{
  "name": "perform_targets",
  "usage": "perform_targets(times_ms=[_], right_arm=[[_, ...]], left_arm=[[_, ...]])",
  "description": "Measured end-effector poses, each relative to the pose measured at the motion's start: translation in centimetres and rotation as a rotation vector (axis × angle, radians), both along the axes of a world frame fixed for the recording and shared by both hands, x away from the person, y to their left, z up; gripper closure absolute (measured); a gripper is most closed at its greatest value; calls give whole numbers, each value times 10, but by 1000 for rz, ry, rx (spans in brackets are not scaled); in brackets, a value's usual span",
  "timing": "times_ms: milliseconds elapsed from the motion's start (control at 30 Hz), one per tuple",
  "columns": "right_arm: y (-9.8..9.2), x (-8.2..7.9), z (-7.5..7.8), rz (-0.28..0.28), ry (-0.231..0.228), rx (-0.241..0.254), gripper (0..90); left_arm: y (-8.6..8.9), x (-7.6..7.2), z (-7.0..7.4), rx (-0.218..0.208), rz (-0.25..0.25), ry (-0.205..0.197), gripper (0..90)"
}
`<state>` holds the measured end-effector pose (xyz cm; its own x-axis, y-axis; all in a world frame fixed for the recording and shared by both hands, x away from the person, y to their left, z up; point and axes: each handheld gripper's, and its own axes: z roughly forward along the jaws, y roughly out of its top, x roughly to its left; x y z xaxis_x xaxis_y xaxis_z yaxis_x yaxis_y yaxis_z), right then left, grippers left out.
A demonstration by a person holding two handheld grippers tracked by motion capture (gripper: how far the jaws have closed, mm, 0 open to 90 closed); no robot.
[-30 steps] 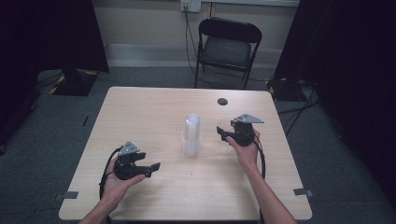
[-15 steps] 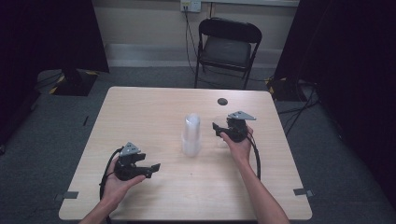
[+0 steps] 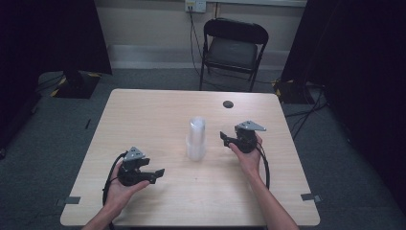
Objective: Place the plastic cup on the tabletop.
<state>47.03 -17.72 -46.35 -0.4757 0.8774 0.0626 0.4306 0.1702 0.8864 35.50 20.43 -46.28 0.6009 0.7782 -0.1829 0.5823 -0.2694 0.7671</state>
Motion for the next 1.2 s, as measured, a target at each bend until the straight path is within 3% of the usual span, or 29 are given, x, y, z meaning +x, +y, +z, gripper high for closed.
perform_targets(times_ms=[167, 367, 700, 800, 933, 1200], right_arm=[[-7, -11, -3, -13, 5, 7, 283], [-10, -22, -4, 8, 29, -20, 289], [-4, -19, -10, 12, 82, -30, 282], [-4, -18, -15, 16, 116, -2, 211], [-4, -18, -16, 15, 125, 11, 165], [-6, -21, -15, 34, 154, 28, 176]], left_arm=[[-1, 0, 0, 2, 8, -2, 220], [-2, 1, -1, 11, 0, 3, 220], [-2, 0, 0, 5, 4, -2, 220], [-1, 0, 1, 1, 1, 1, 220], [0, 0, 2, 4, 0, -5, 220], [4, 1, 3, 0, 13, -11, 220]])
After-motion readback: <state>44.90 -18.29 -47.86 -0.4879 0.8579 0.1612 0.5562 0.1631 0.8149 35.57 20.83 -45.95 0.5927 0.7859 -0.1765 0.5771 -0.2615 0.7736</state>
